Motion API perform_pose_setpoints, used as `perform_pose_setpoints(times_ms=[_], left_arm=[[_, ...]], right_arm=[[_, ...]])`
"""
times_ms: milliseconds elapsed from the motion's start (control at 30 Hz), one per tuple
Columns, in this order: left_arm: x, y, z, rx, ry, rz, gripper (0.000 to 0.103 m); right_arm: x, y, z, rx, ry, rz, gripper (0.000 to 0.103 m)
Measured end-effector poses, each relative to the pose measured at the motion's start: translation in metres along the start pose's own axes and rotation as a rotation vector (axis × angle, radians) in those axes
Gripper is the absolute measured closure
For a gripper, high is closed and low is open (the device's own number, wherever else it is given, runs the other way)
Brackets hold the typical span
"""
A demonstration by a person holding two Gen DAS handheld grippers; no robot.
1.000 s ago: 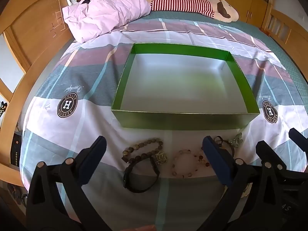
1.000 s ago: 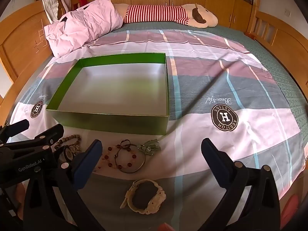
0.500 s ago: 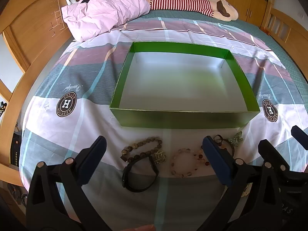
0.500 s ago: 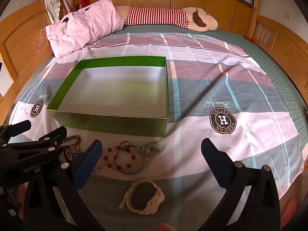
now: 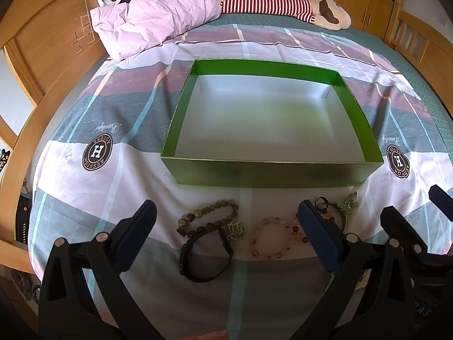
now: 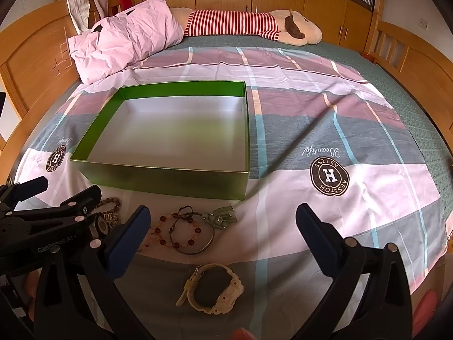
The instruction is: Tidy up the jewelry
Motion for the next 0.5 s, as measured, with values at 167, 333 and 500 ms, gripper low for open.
perform_pose_setpoints(times_ms=[167,333,500], left_arm=[[-0.0014,-0.0012,0.0003,-0.002,0.003,0.001,0.002],[-0.0031,-0.0029,0.0003,-0.001,0.003,0.007,0.002],[-0.0036,-0.0034,0.0005,-0.001,0.003,0.008,0.002]], right_arm=[[0.0,-0.0001,0.0002,-0.002,0.001,0.0,0.001],[0.0,-0.0004,0.0002,-0.001,0.001,-0.001,0.001],[0.0001,-0.0004,0.0003,-0.001,0.002,-0.002,0.001]])
Point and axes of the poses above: each gripper's, at about its wrist camera, not at the fingertips, and x roughly against the way its jaws point, z to its left, y to its top, the point moved 9 cm from there along -x, roughly the way its jaws point, and after that the axes turned 6 degrees about x, right-handed, at the moved point
